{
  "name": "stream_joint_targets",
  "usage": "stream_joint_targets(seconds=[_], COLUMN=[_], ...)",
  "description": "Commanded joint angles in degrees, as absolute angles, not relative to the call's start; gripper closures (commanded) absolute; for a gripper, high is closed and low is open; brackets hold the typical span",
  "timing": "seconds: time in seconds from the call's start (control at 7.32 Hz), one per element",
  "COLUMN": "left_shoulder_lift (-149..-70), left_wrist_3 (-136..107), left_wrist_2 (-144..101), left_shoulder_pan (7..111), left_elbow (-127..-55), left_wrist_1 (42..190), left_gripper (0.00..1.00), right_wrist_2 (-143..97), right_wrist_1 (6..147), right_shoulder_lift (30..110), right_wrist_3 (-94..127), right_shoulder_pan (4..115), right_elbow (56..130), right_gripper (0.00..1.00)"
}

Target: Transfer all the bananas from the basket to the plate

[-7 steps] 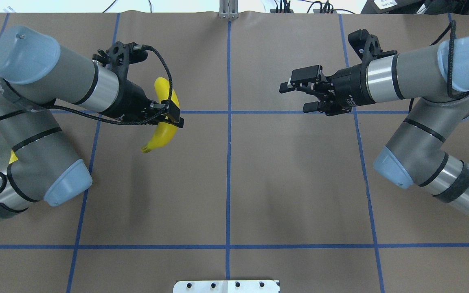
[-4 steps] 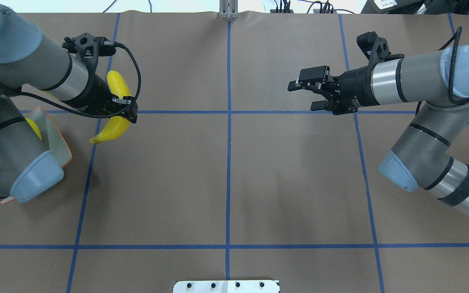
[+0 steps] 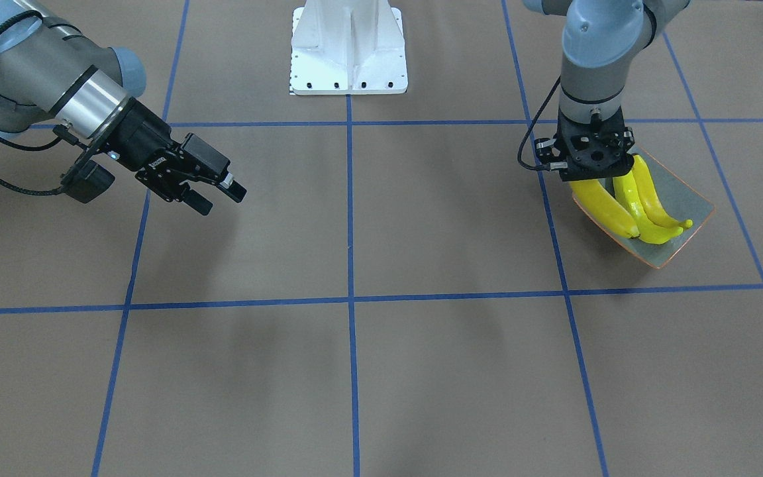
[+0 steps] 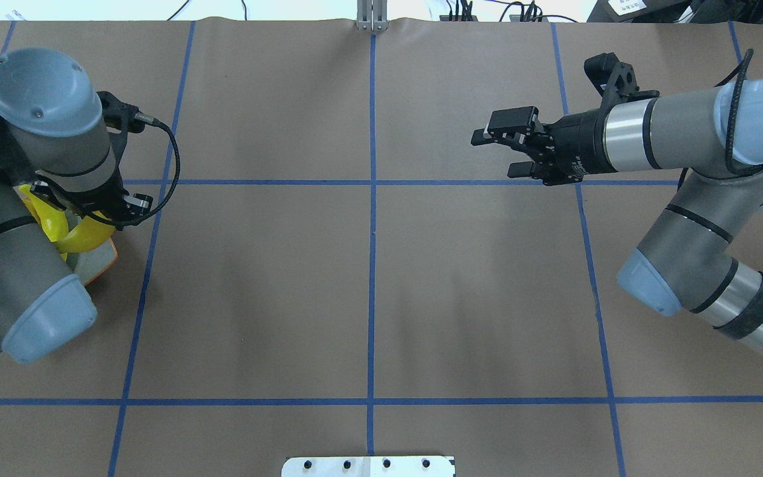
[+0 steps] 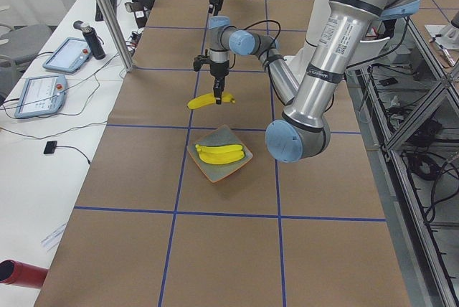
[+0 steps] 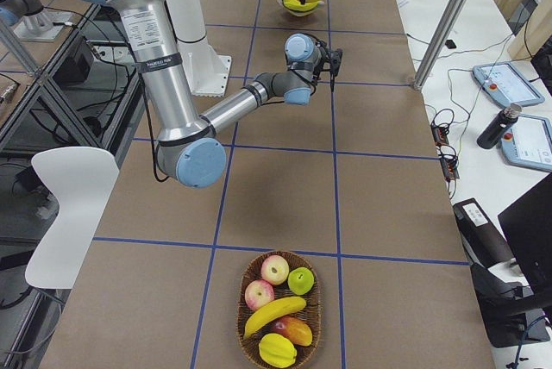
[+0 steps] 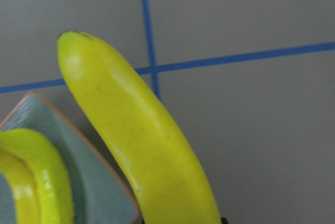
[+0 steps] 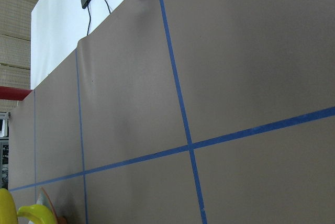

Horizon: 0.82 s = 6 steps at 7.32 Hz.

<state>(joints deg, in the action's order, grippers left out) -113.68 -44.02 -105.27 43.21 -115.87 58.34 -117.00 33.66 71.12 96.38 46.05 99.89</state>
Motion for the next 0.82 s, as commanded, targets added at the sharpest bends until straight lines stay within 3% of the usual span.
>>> stream_joint_targets(seconds=[0.0, 0.68], left_shoulder_lift=[-111.11, -111.18], left_wrist_3=[-43.77, -38.41], left_wrist_2=[-100.92, -100.64], left_shoulder_pan=[41.05, 40.87], left_elbow=[-114.01, -106.01], left_wrist_1=[55.63, 55.99], left_gripper=[1.0, 1.0], right_wrist_2=[-116.1, -114.97], right_wrist_1=[33.66, 33.57], right_shoulder_lift=[71.1, 71.02], right_wrist_3=[96.68, 96.86], right_shoulder_pan=[45.44, 44.22], right_elbow=[100.02, 100.02], right_gripper=[0.0, 0.0])
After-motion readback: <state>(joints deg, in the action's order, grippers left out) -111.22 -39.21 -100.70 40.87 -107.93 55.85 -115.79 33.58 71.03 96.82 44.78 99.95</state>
